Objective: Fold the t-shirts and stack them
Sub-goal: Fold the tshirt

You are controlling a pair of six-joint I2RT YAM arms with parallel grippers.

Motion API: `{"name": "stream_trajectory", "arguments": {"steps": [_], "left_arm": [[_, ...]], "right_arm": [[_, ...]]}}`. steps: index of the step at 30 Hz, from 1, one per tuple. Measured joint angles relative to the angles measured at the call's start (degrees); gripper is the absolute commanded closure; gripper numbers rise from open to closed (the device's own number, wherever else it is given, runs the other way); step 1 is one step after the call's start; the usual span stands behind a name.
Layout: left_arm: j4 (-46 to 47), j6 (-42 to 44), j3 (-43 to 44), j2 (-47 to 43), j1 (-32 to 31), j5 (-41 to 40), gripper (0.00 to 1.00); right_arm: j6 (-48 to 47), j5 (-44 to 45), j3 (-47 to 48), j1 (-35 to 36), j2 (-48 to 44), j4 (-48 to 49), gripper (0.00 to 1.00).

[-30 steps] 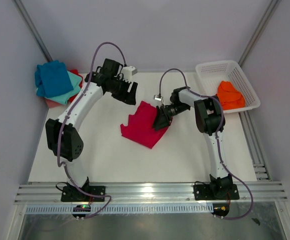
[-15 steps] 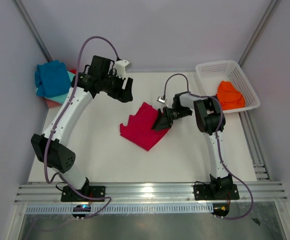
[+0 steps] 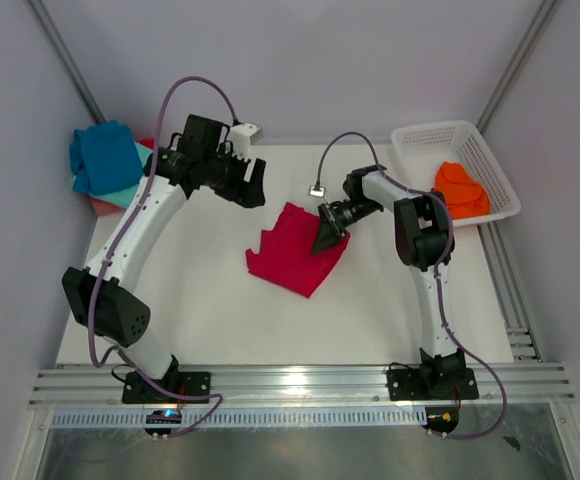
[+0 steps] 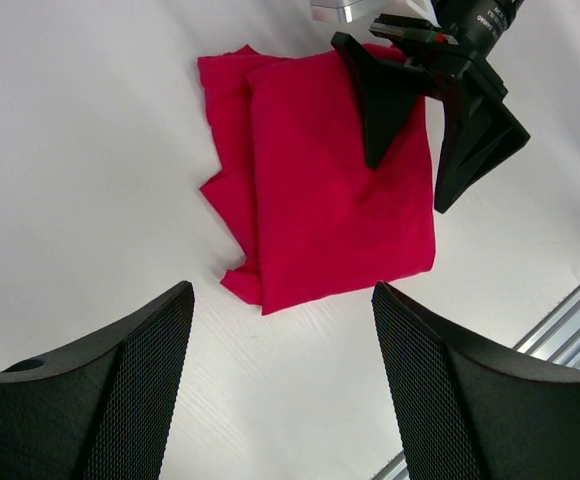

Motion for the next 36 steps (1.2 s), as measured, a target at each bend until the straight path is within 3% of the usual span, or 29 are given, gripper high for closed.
{"name": "stream_trajectory", "arguments": {"steps": [4,9,36], "left_arm": [[0.42,-0.02,-0.76,-0.15,0.0,-0.04,0.26],[0.7,-0.04,-1.77,-0.24,0.0,-0.02,0.25],[2.51,-0.61,-6.03,-6.95,0.0,-3.96,0.22]], "right_arm": [[12.11,11.34,0.2,-0.63,-3.23,4.98,0.01],[18.88,21.29,7.72,-0.74,-3.06,4.9,0.01],[31.8,31.39,19.12,0.42,3.78,3.82,0.01]]}}
